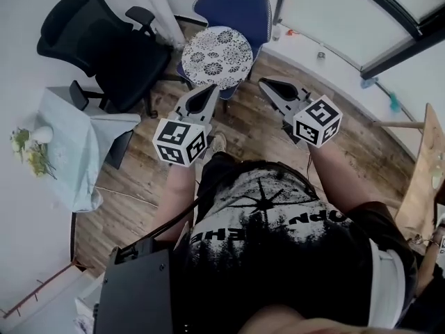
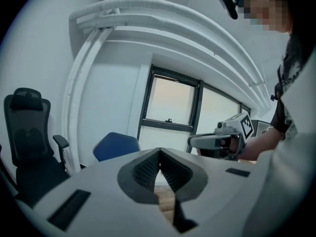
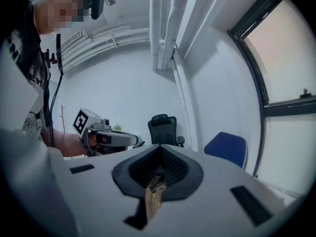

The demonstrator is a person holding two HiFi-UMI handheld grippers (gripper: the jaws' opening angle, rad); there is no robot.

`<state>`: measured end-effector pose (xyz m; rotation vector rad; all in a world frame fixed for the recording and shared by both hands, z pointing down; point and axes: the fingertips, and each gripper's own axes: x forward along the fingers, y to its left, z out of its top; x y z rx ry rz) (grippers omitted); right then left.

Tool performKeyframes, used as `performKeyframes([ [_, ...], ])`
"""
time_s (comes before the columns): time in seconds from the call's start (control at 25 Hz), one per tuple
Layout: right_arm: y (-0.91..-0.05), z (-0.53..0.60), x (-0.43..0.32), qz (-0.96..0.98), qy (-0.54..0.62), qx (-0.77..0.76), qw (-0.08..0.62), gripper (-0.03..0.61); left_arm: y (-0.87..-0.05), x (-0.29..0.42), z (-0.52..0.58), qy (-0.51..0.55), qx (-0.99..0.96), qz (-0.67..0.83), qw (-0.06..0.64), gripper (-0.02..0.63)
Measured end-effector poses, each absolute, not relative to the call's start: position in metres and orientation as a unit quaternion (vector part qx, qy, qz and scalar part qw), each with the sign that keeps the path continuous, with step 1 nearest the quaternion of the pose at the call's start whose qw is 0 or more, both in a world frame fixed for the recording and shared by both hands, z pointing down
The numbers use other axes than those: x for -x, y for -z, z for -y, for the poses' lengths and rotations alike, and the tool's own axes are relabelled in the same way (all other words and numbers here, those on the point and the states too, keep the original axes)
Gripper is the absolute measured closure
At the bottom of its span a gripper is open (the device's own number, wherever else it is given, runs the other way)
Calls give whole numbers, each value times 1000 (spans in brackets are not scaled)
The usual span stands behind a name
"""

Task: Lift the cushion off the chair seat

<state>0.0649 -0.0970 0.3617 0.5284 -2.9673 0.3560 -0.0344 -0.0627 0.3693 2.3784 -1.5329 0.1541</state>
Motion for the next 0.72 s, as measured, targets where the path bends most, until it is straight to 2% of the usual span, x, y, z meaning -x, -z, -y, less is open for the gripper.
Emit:
performKeyframes([
  [0.72, -359, 178, 41, 950, -133, -280, 28, 560, -379, 139, 159, -66, -888, 429, 151, 601],
])
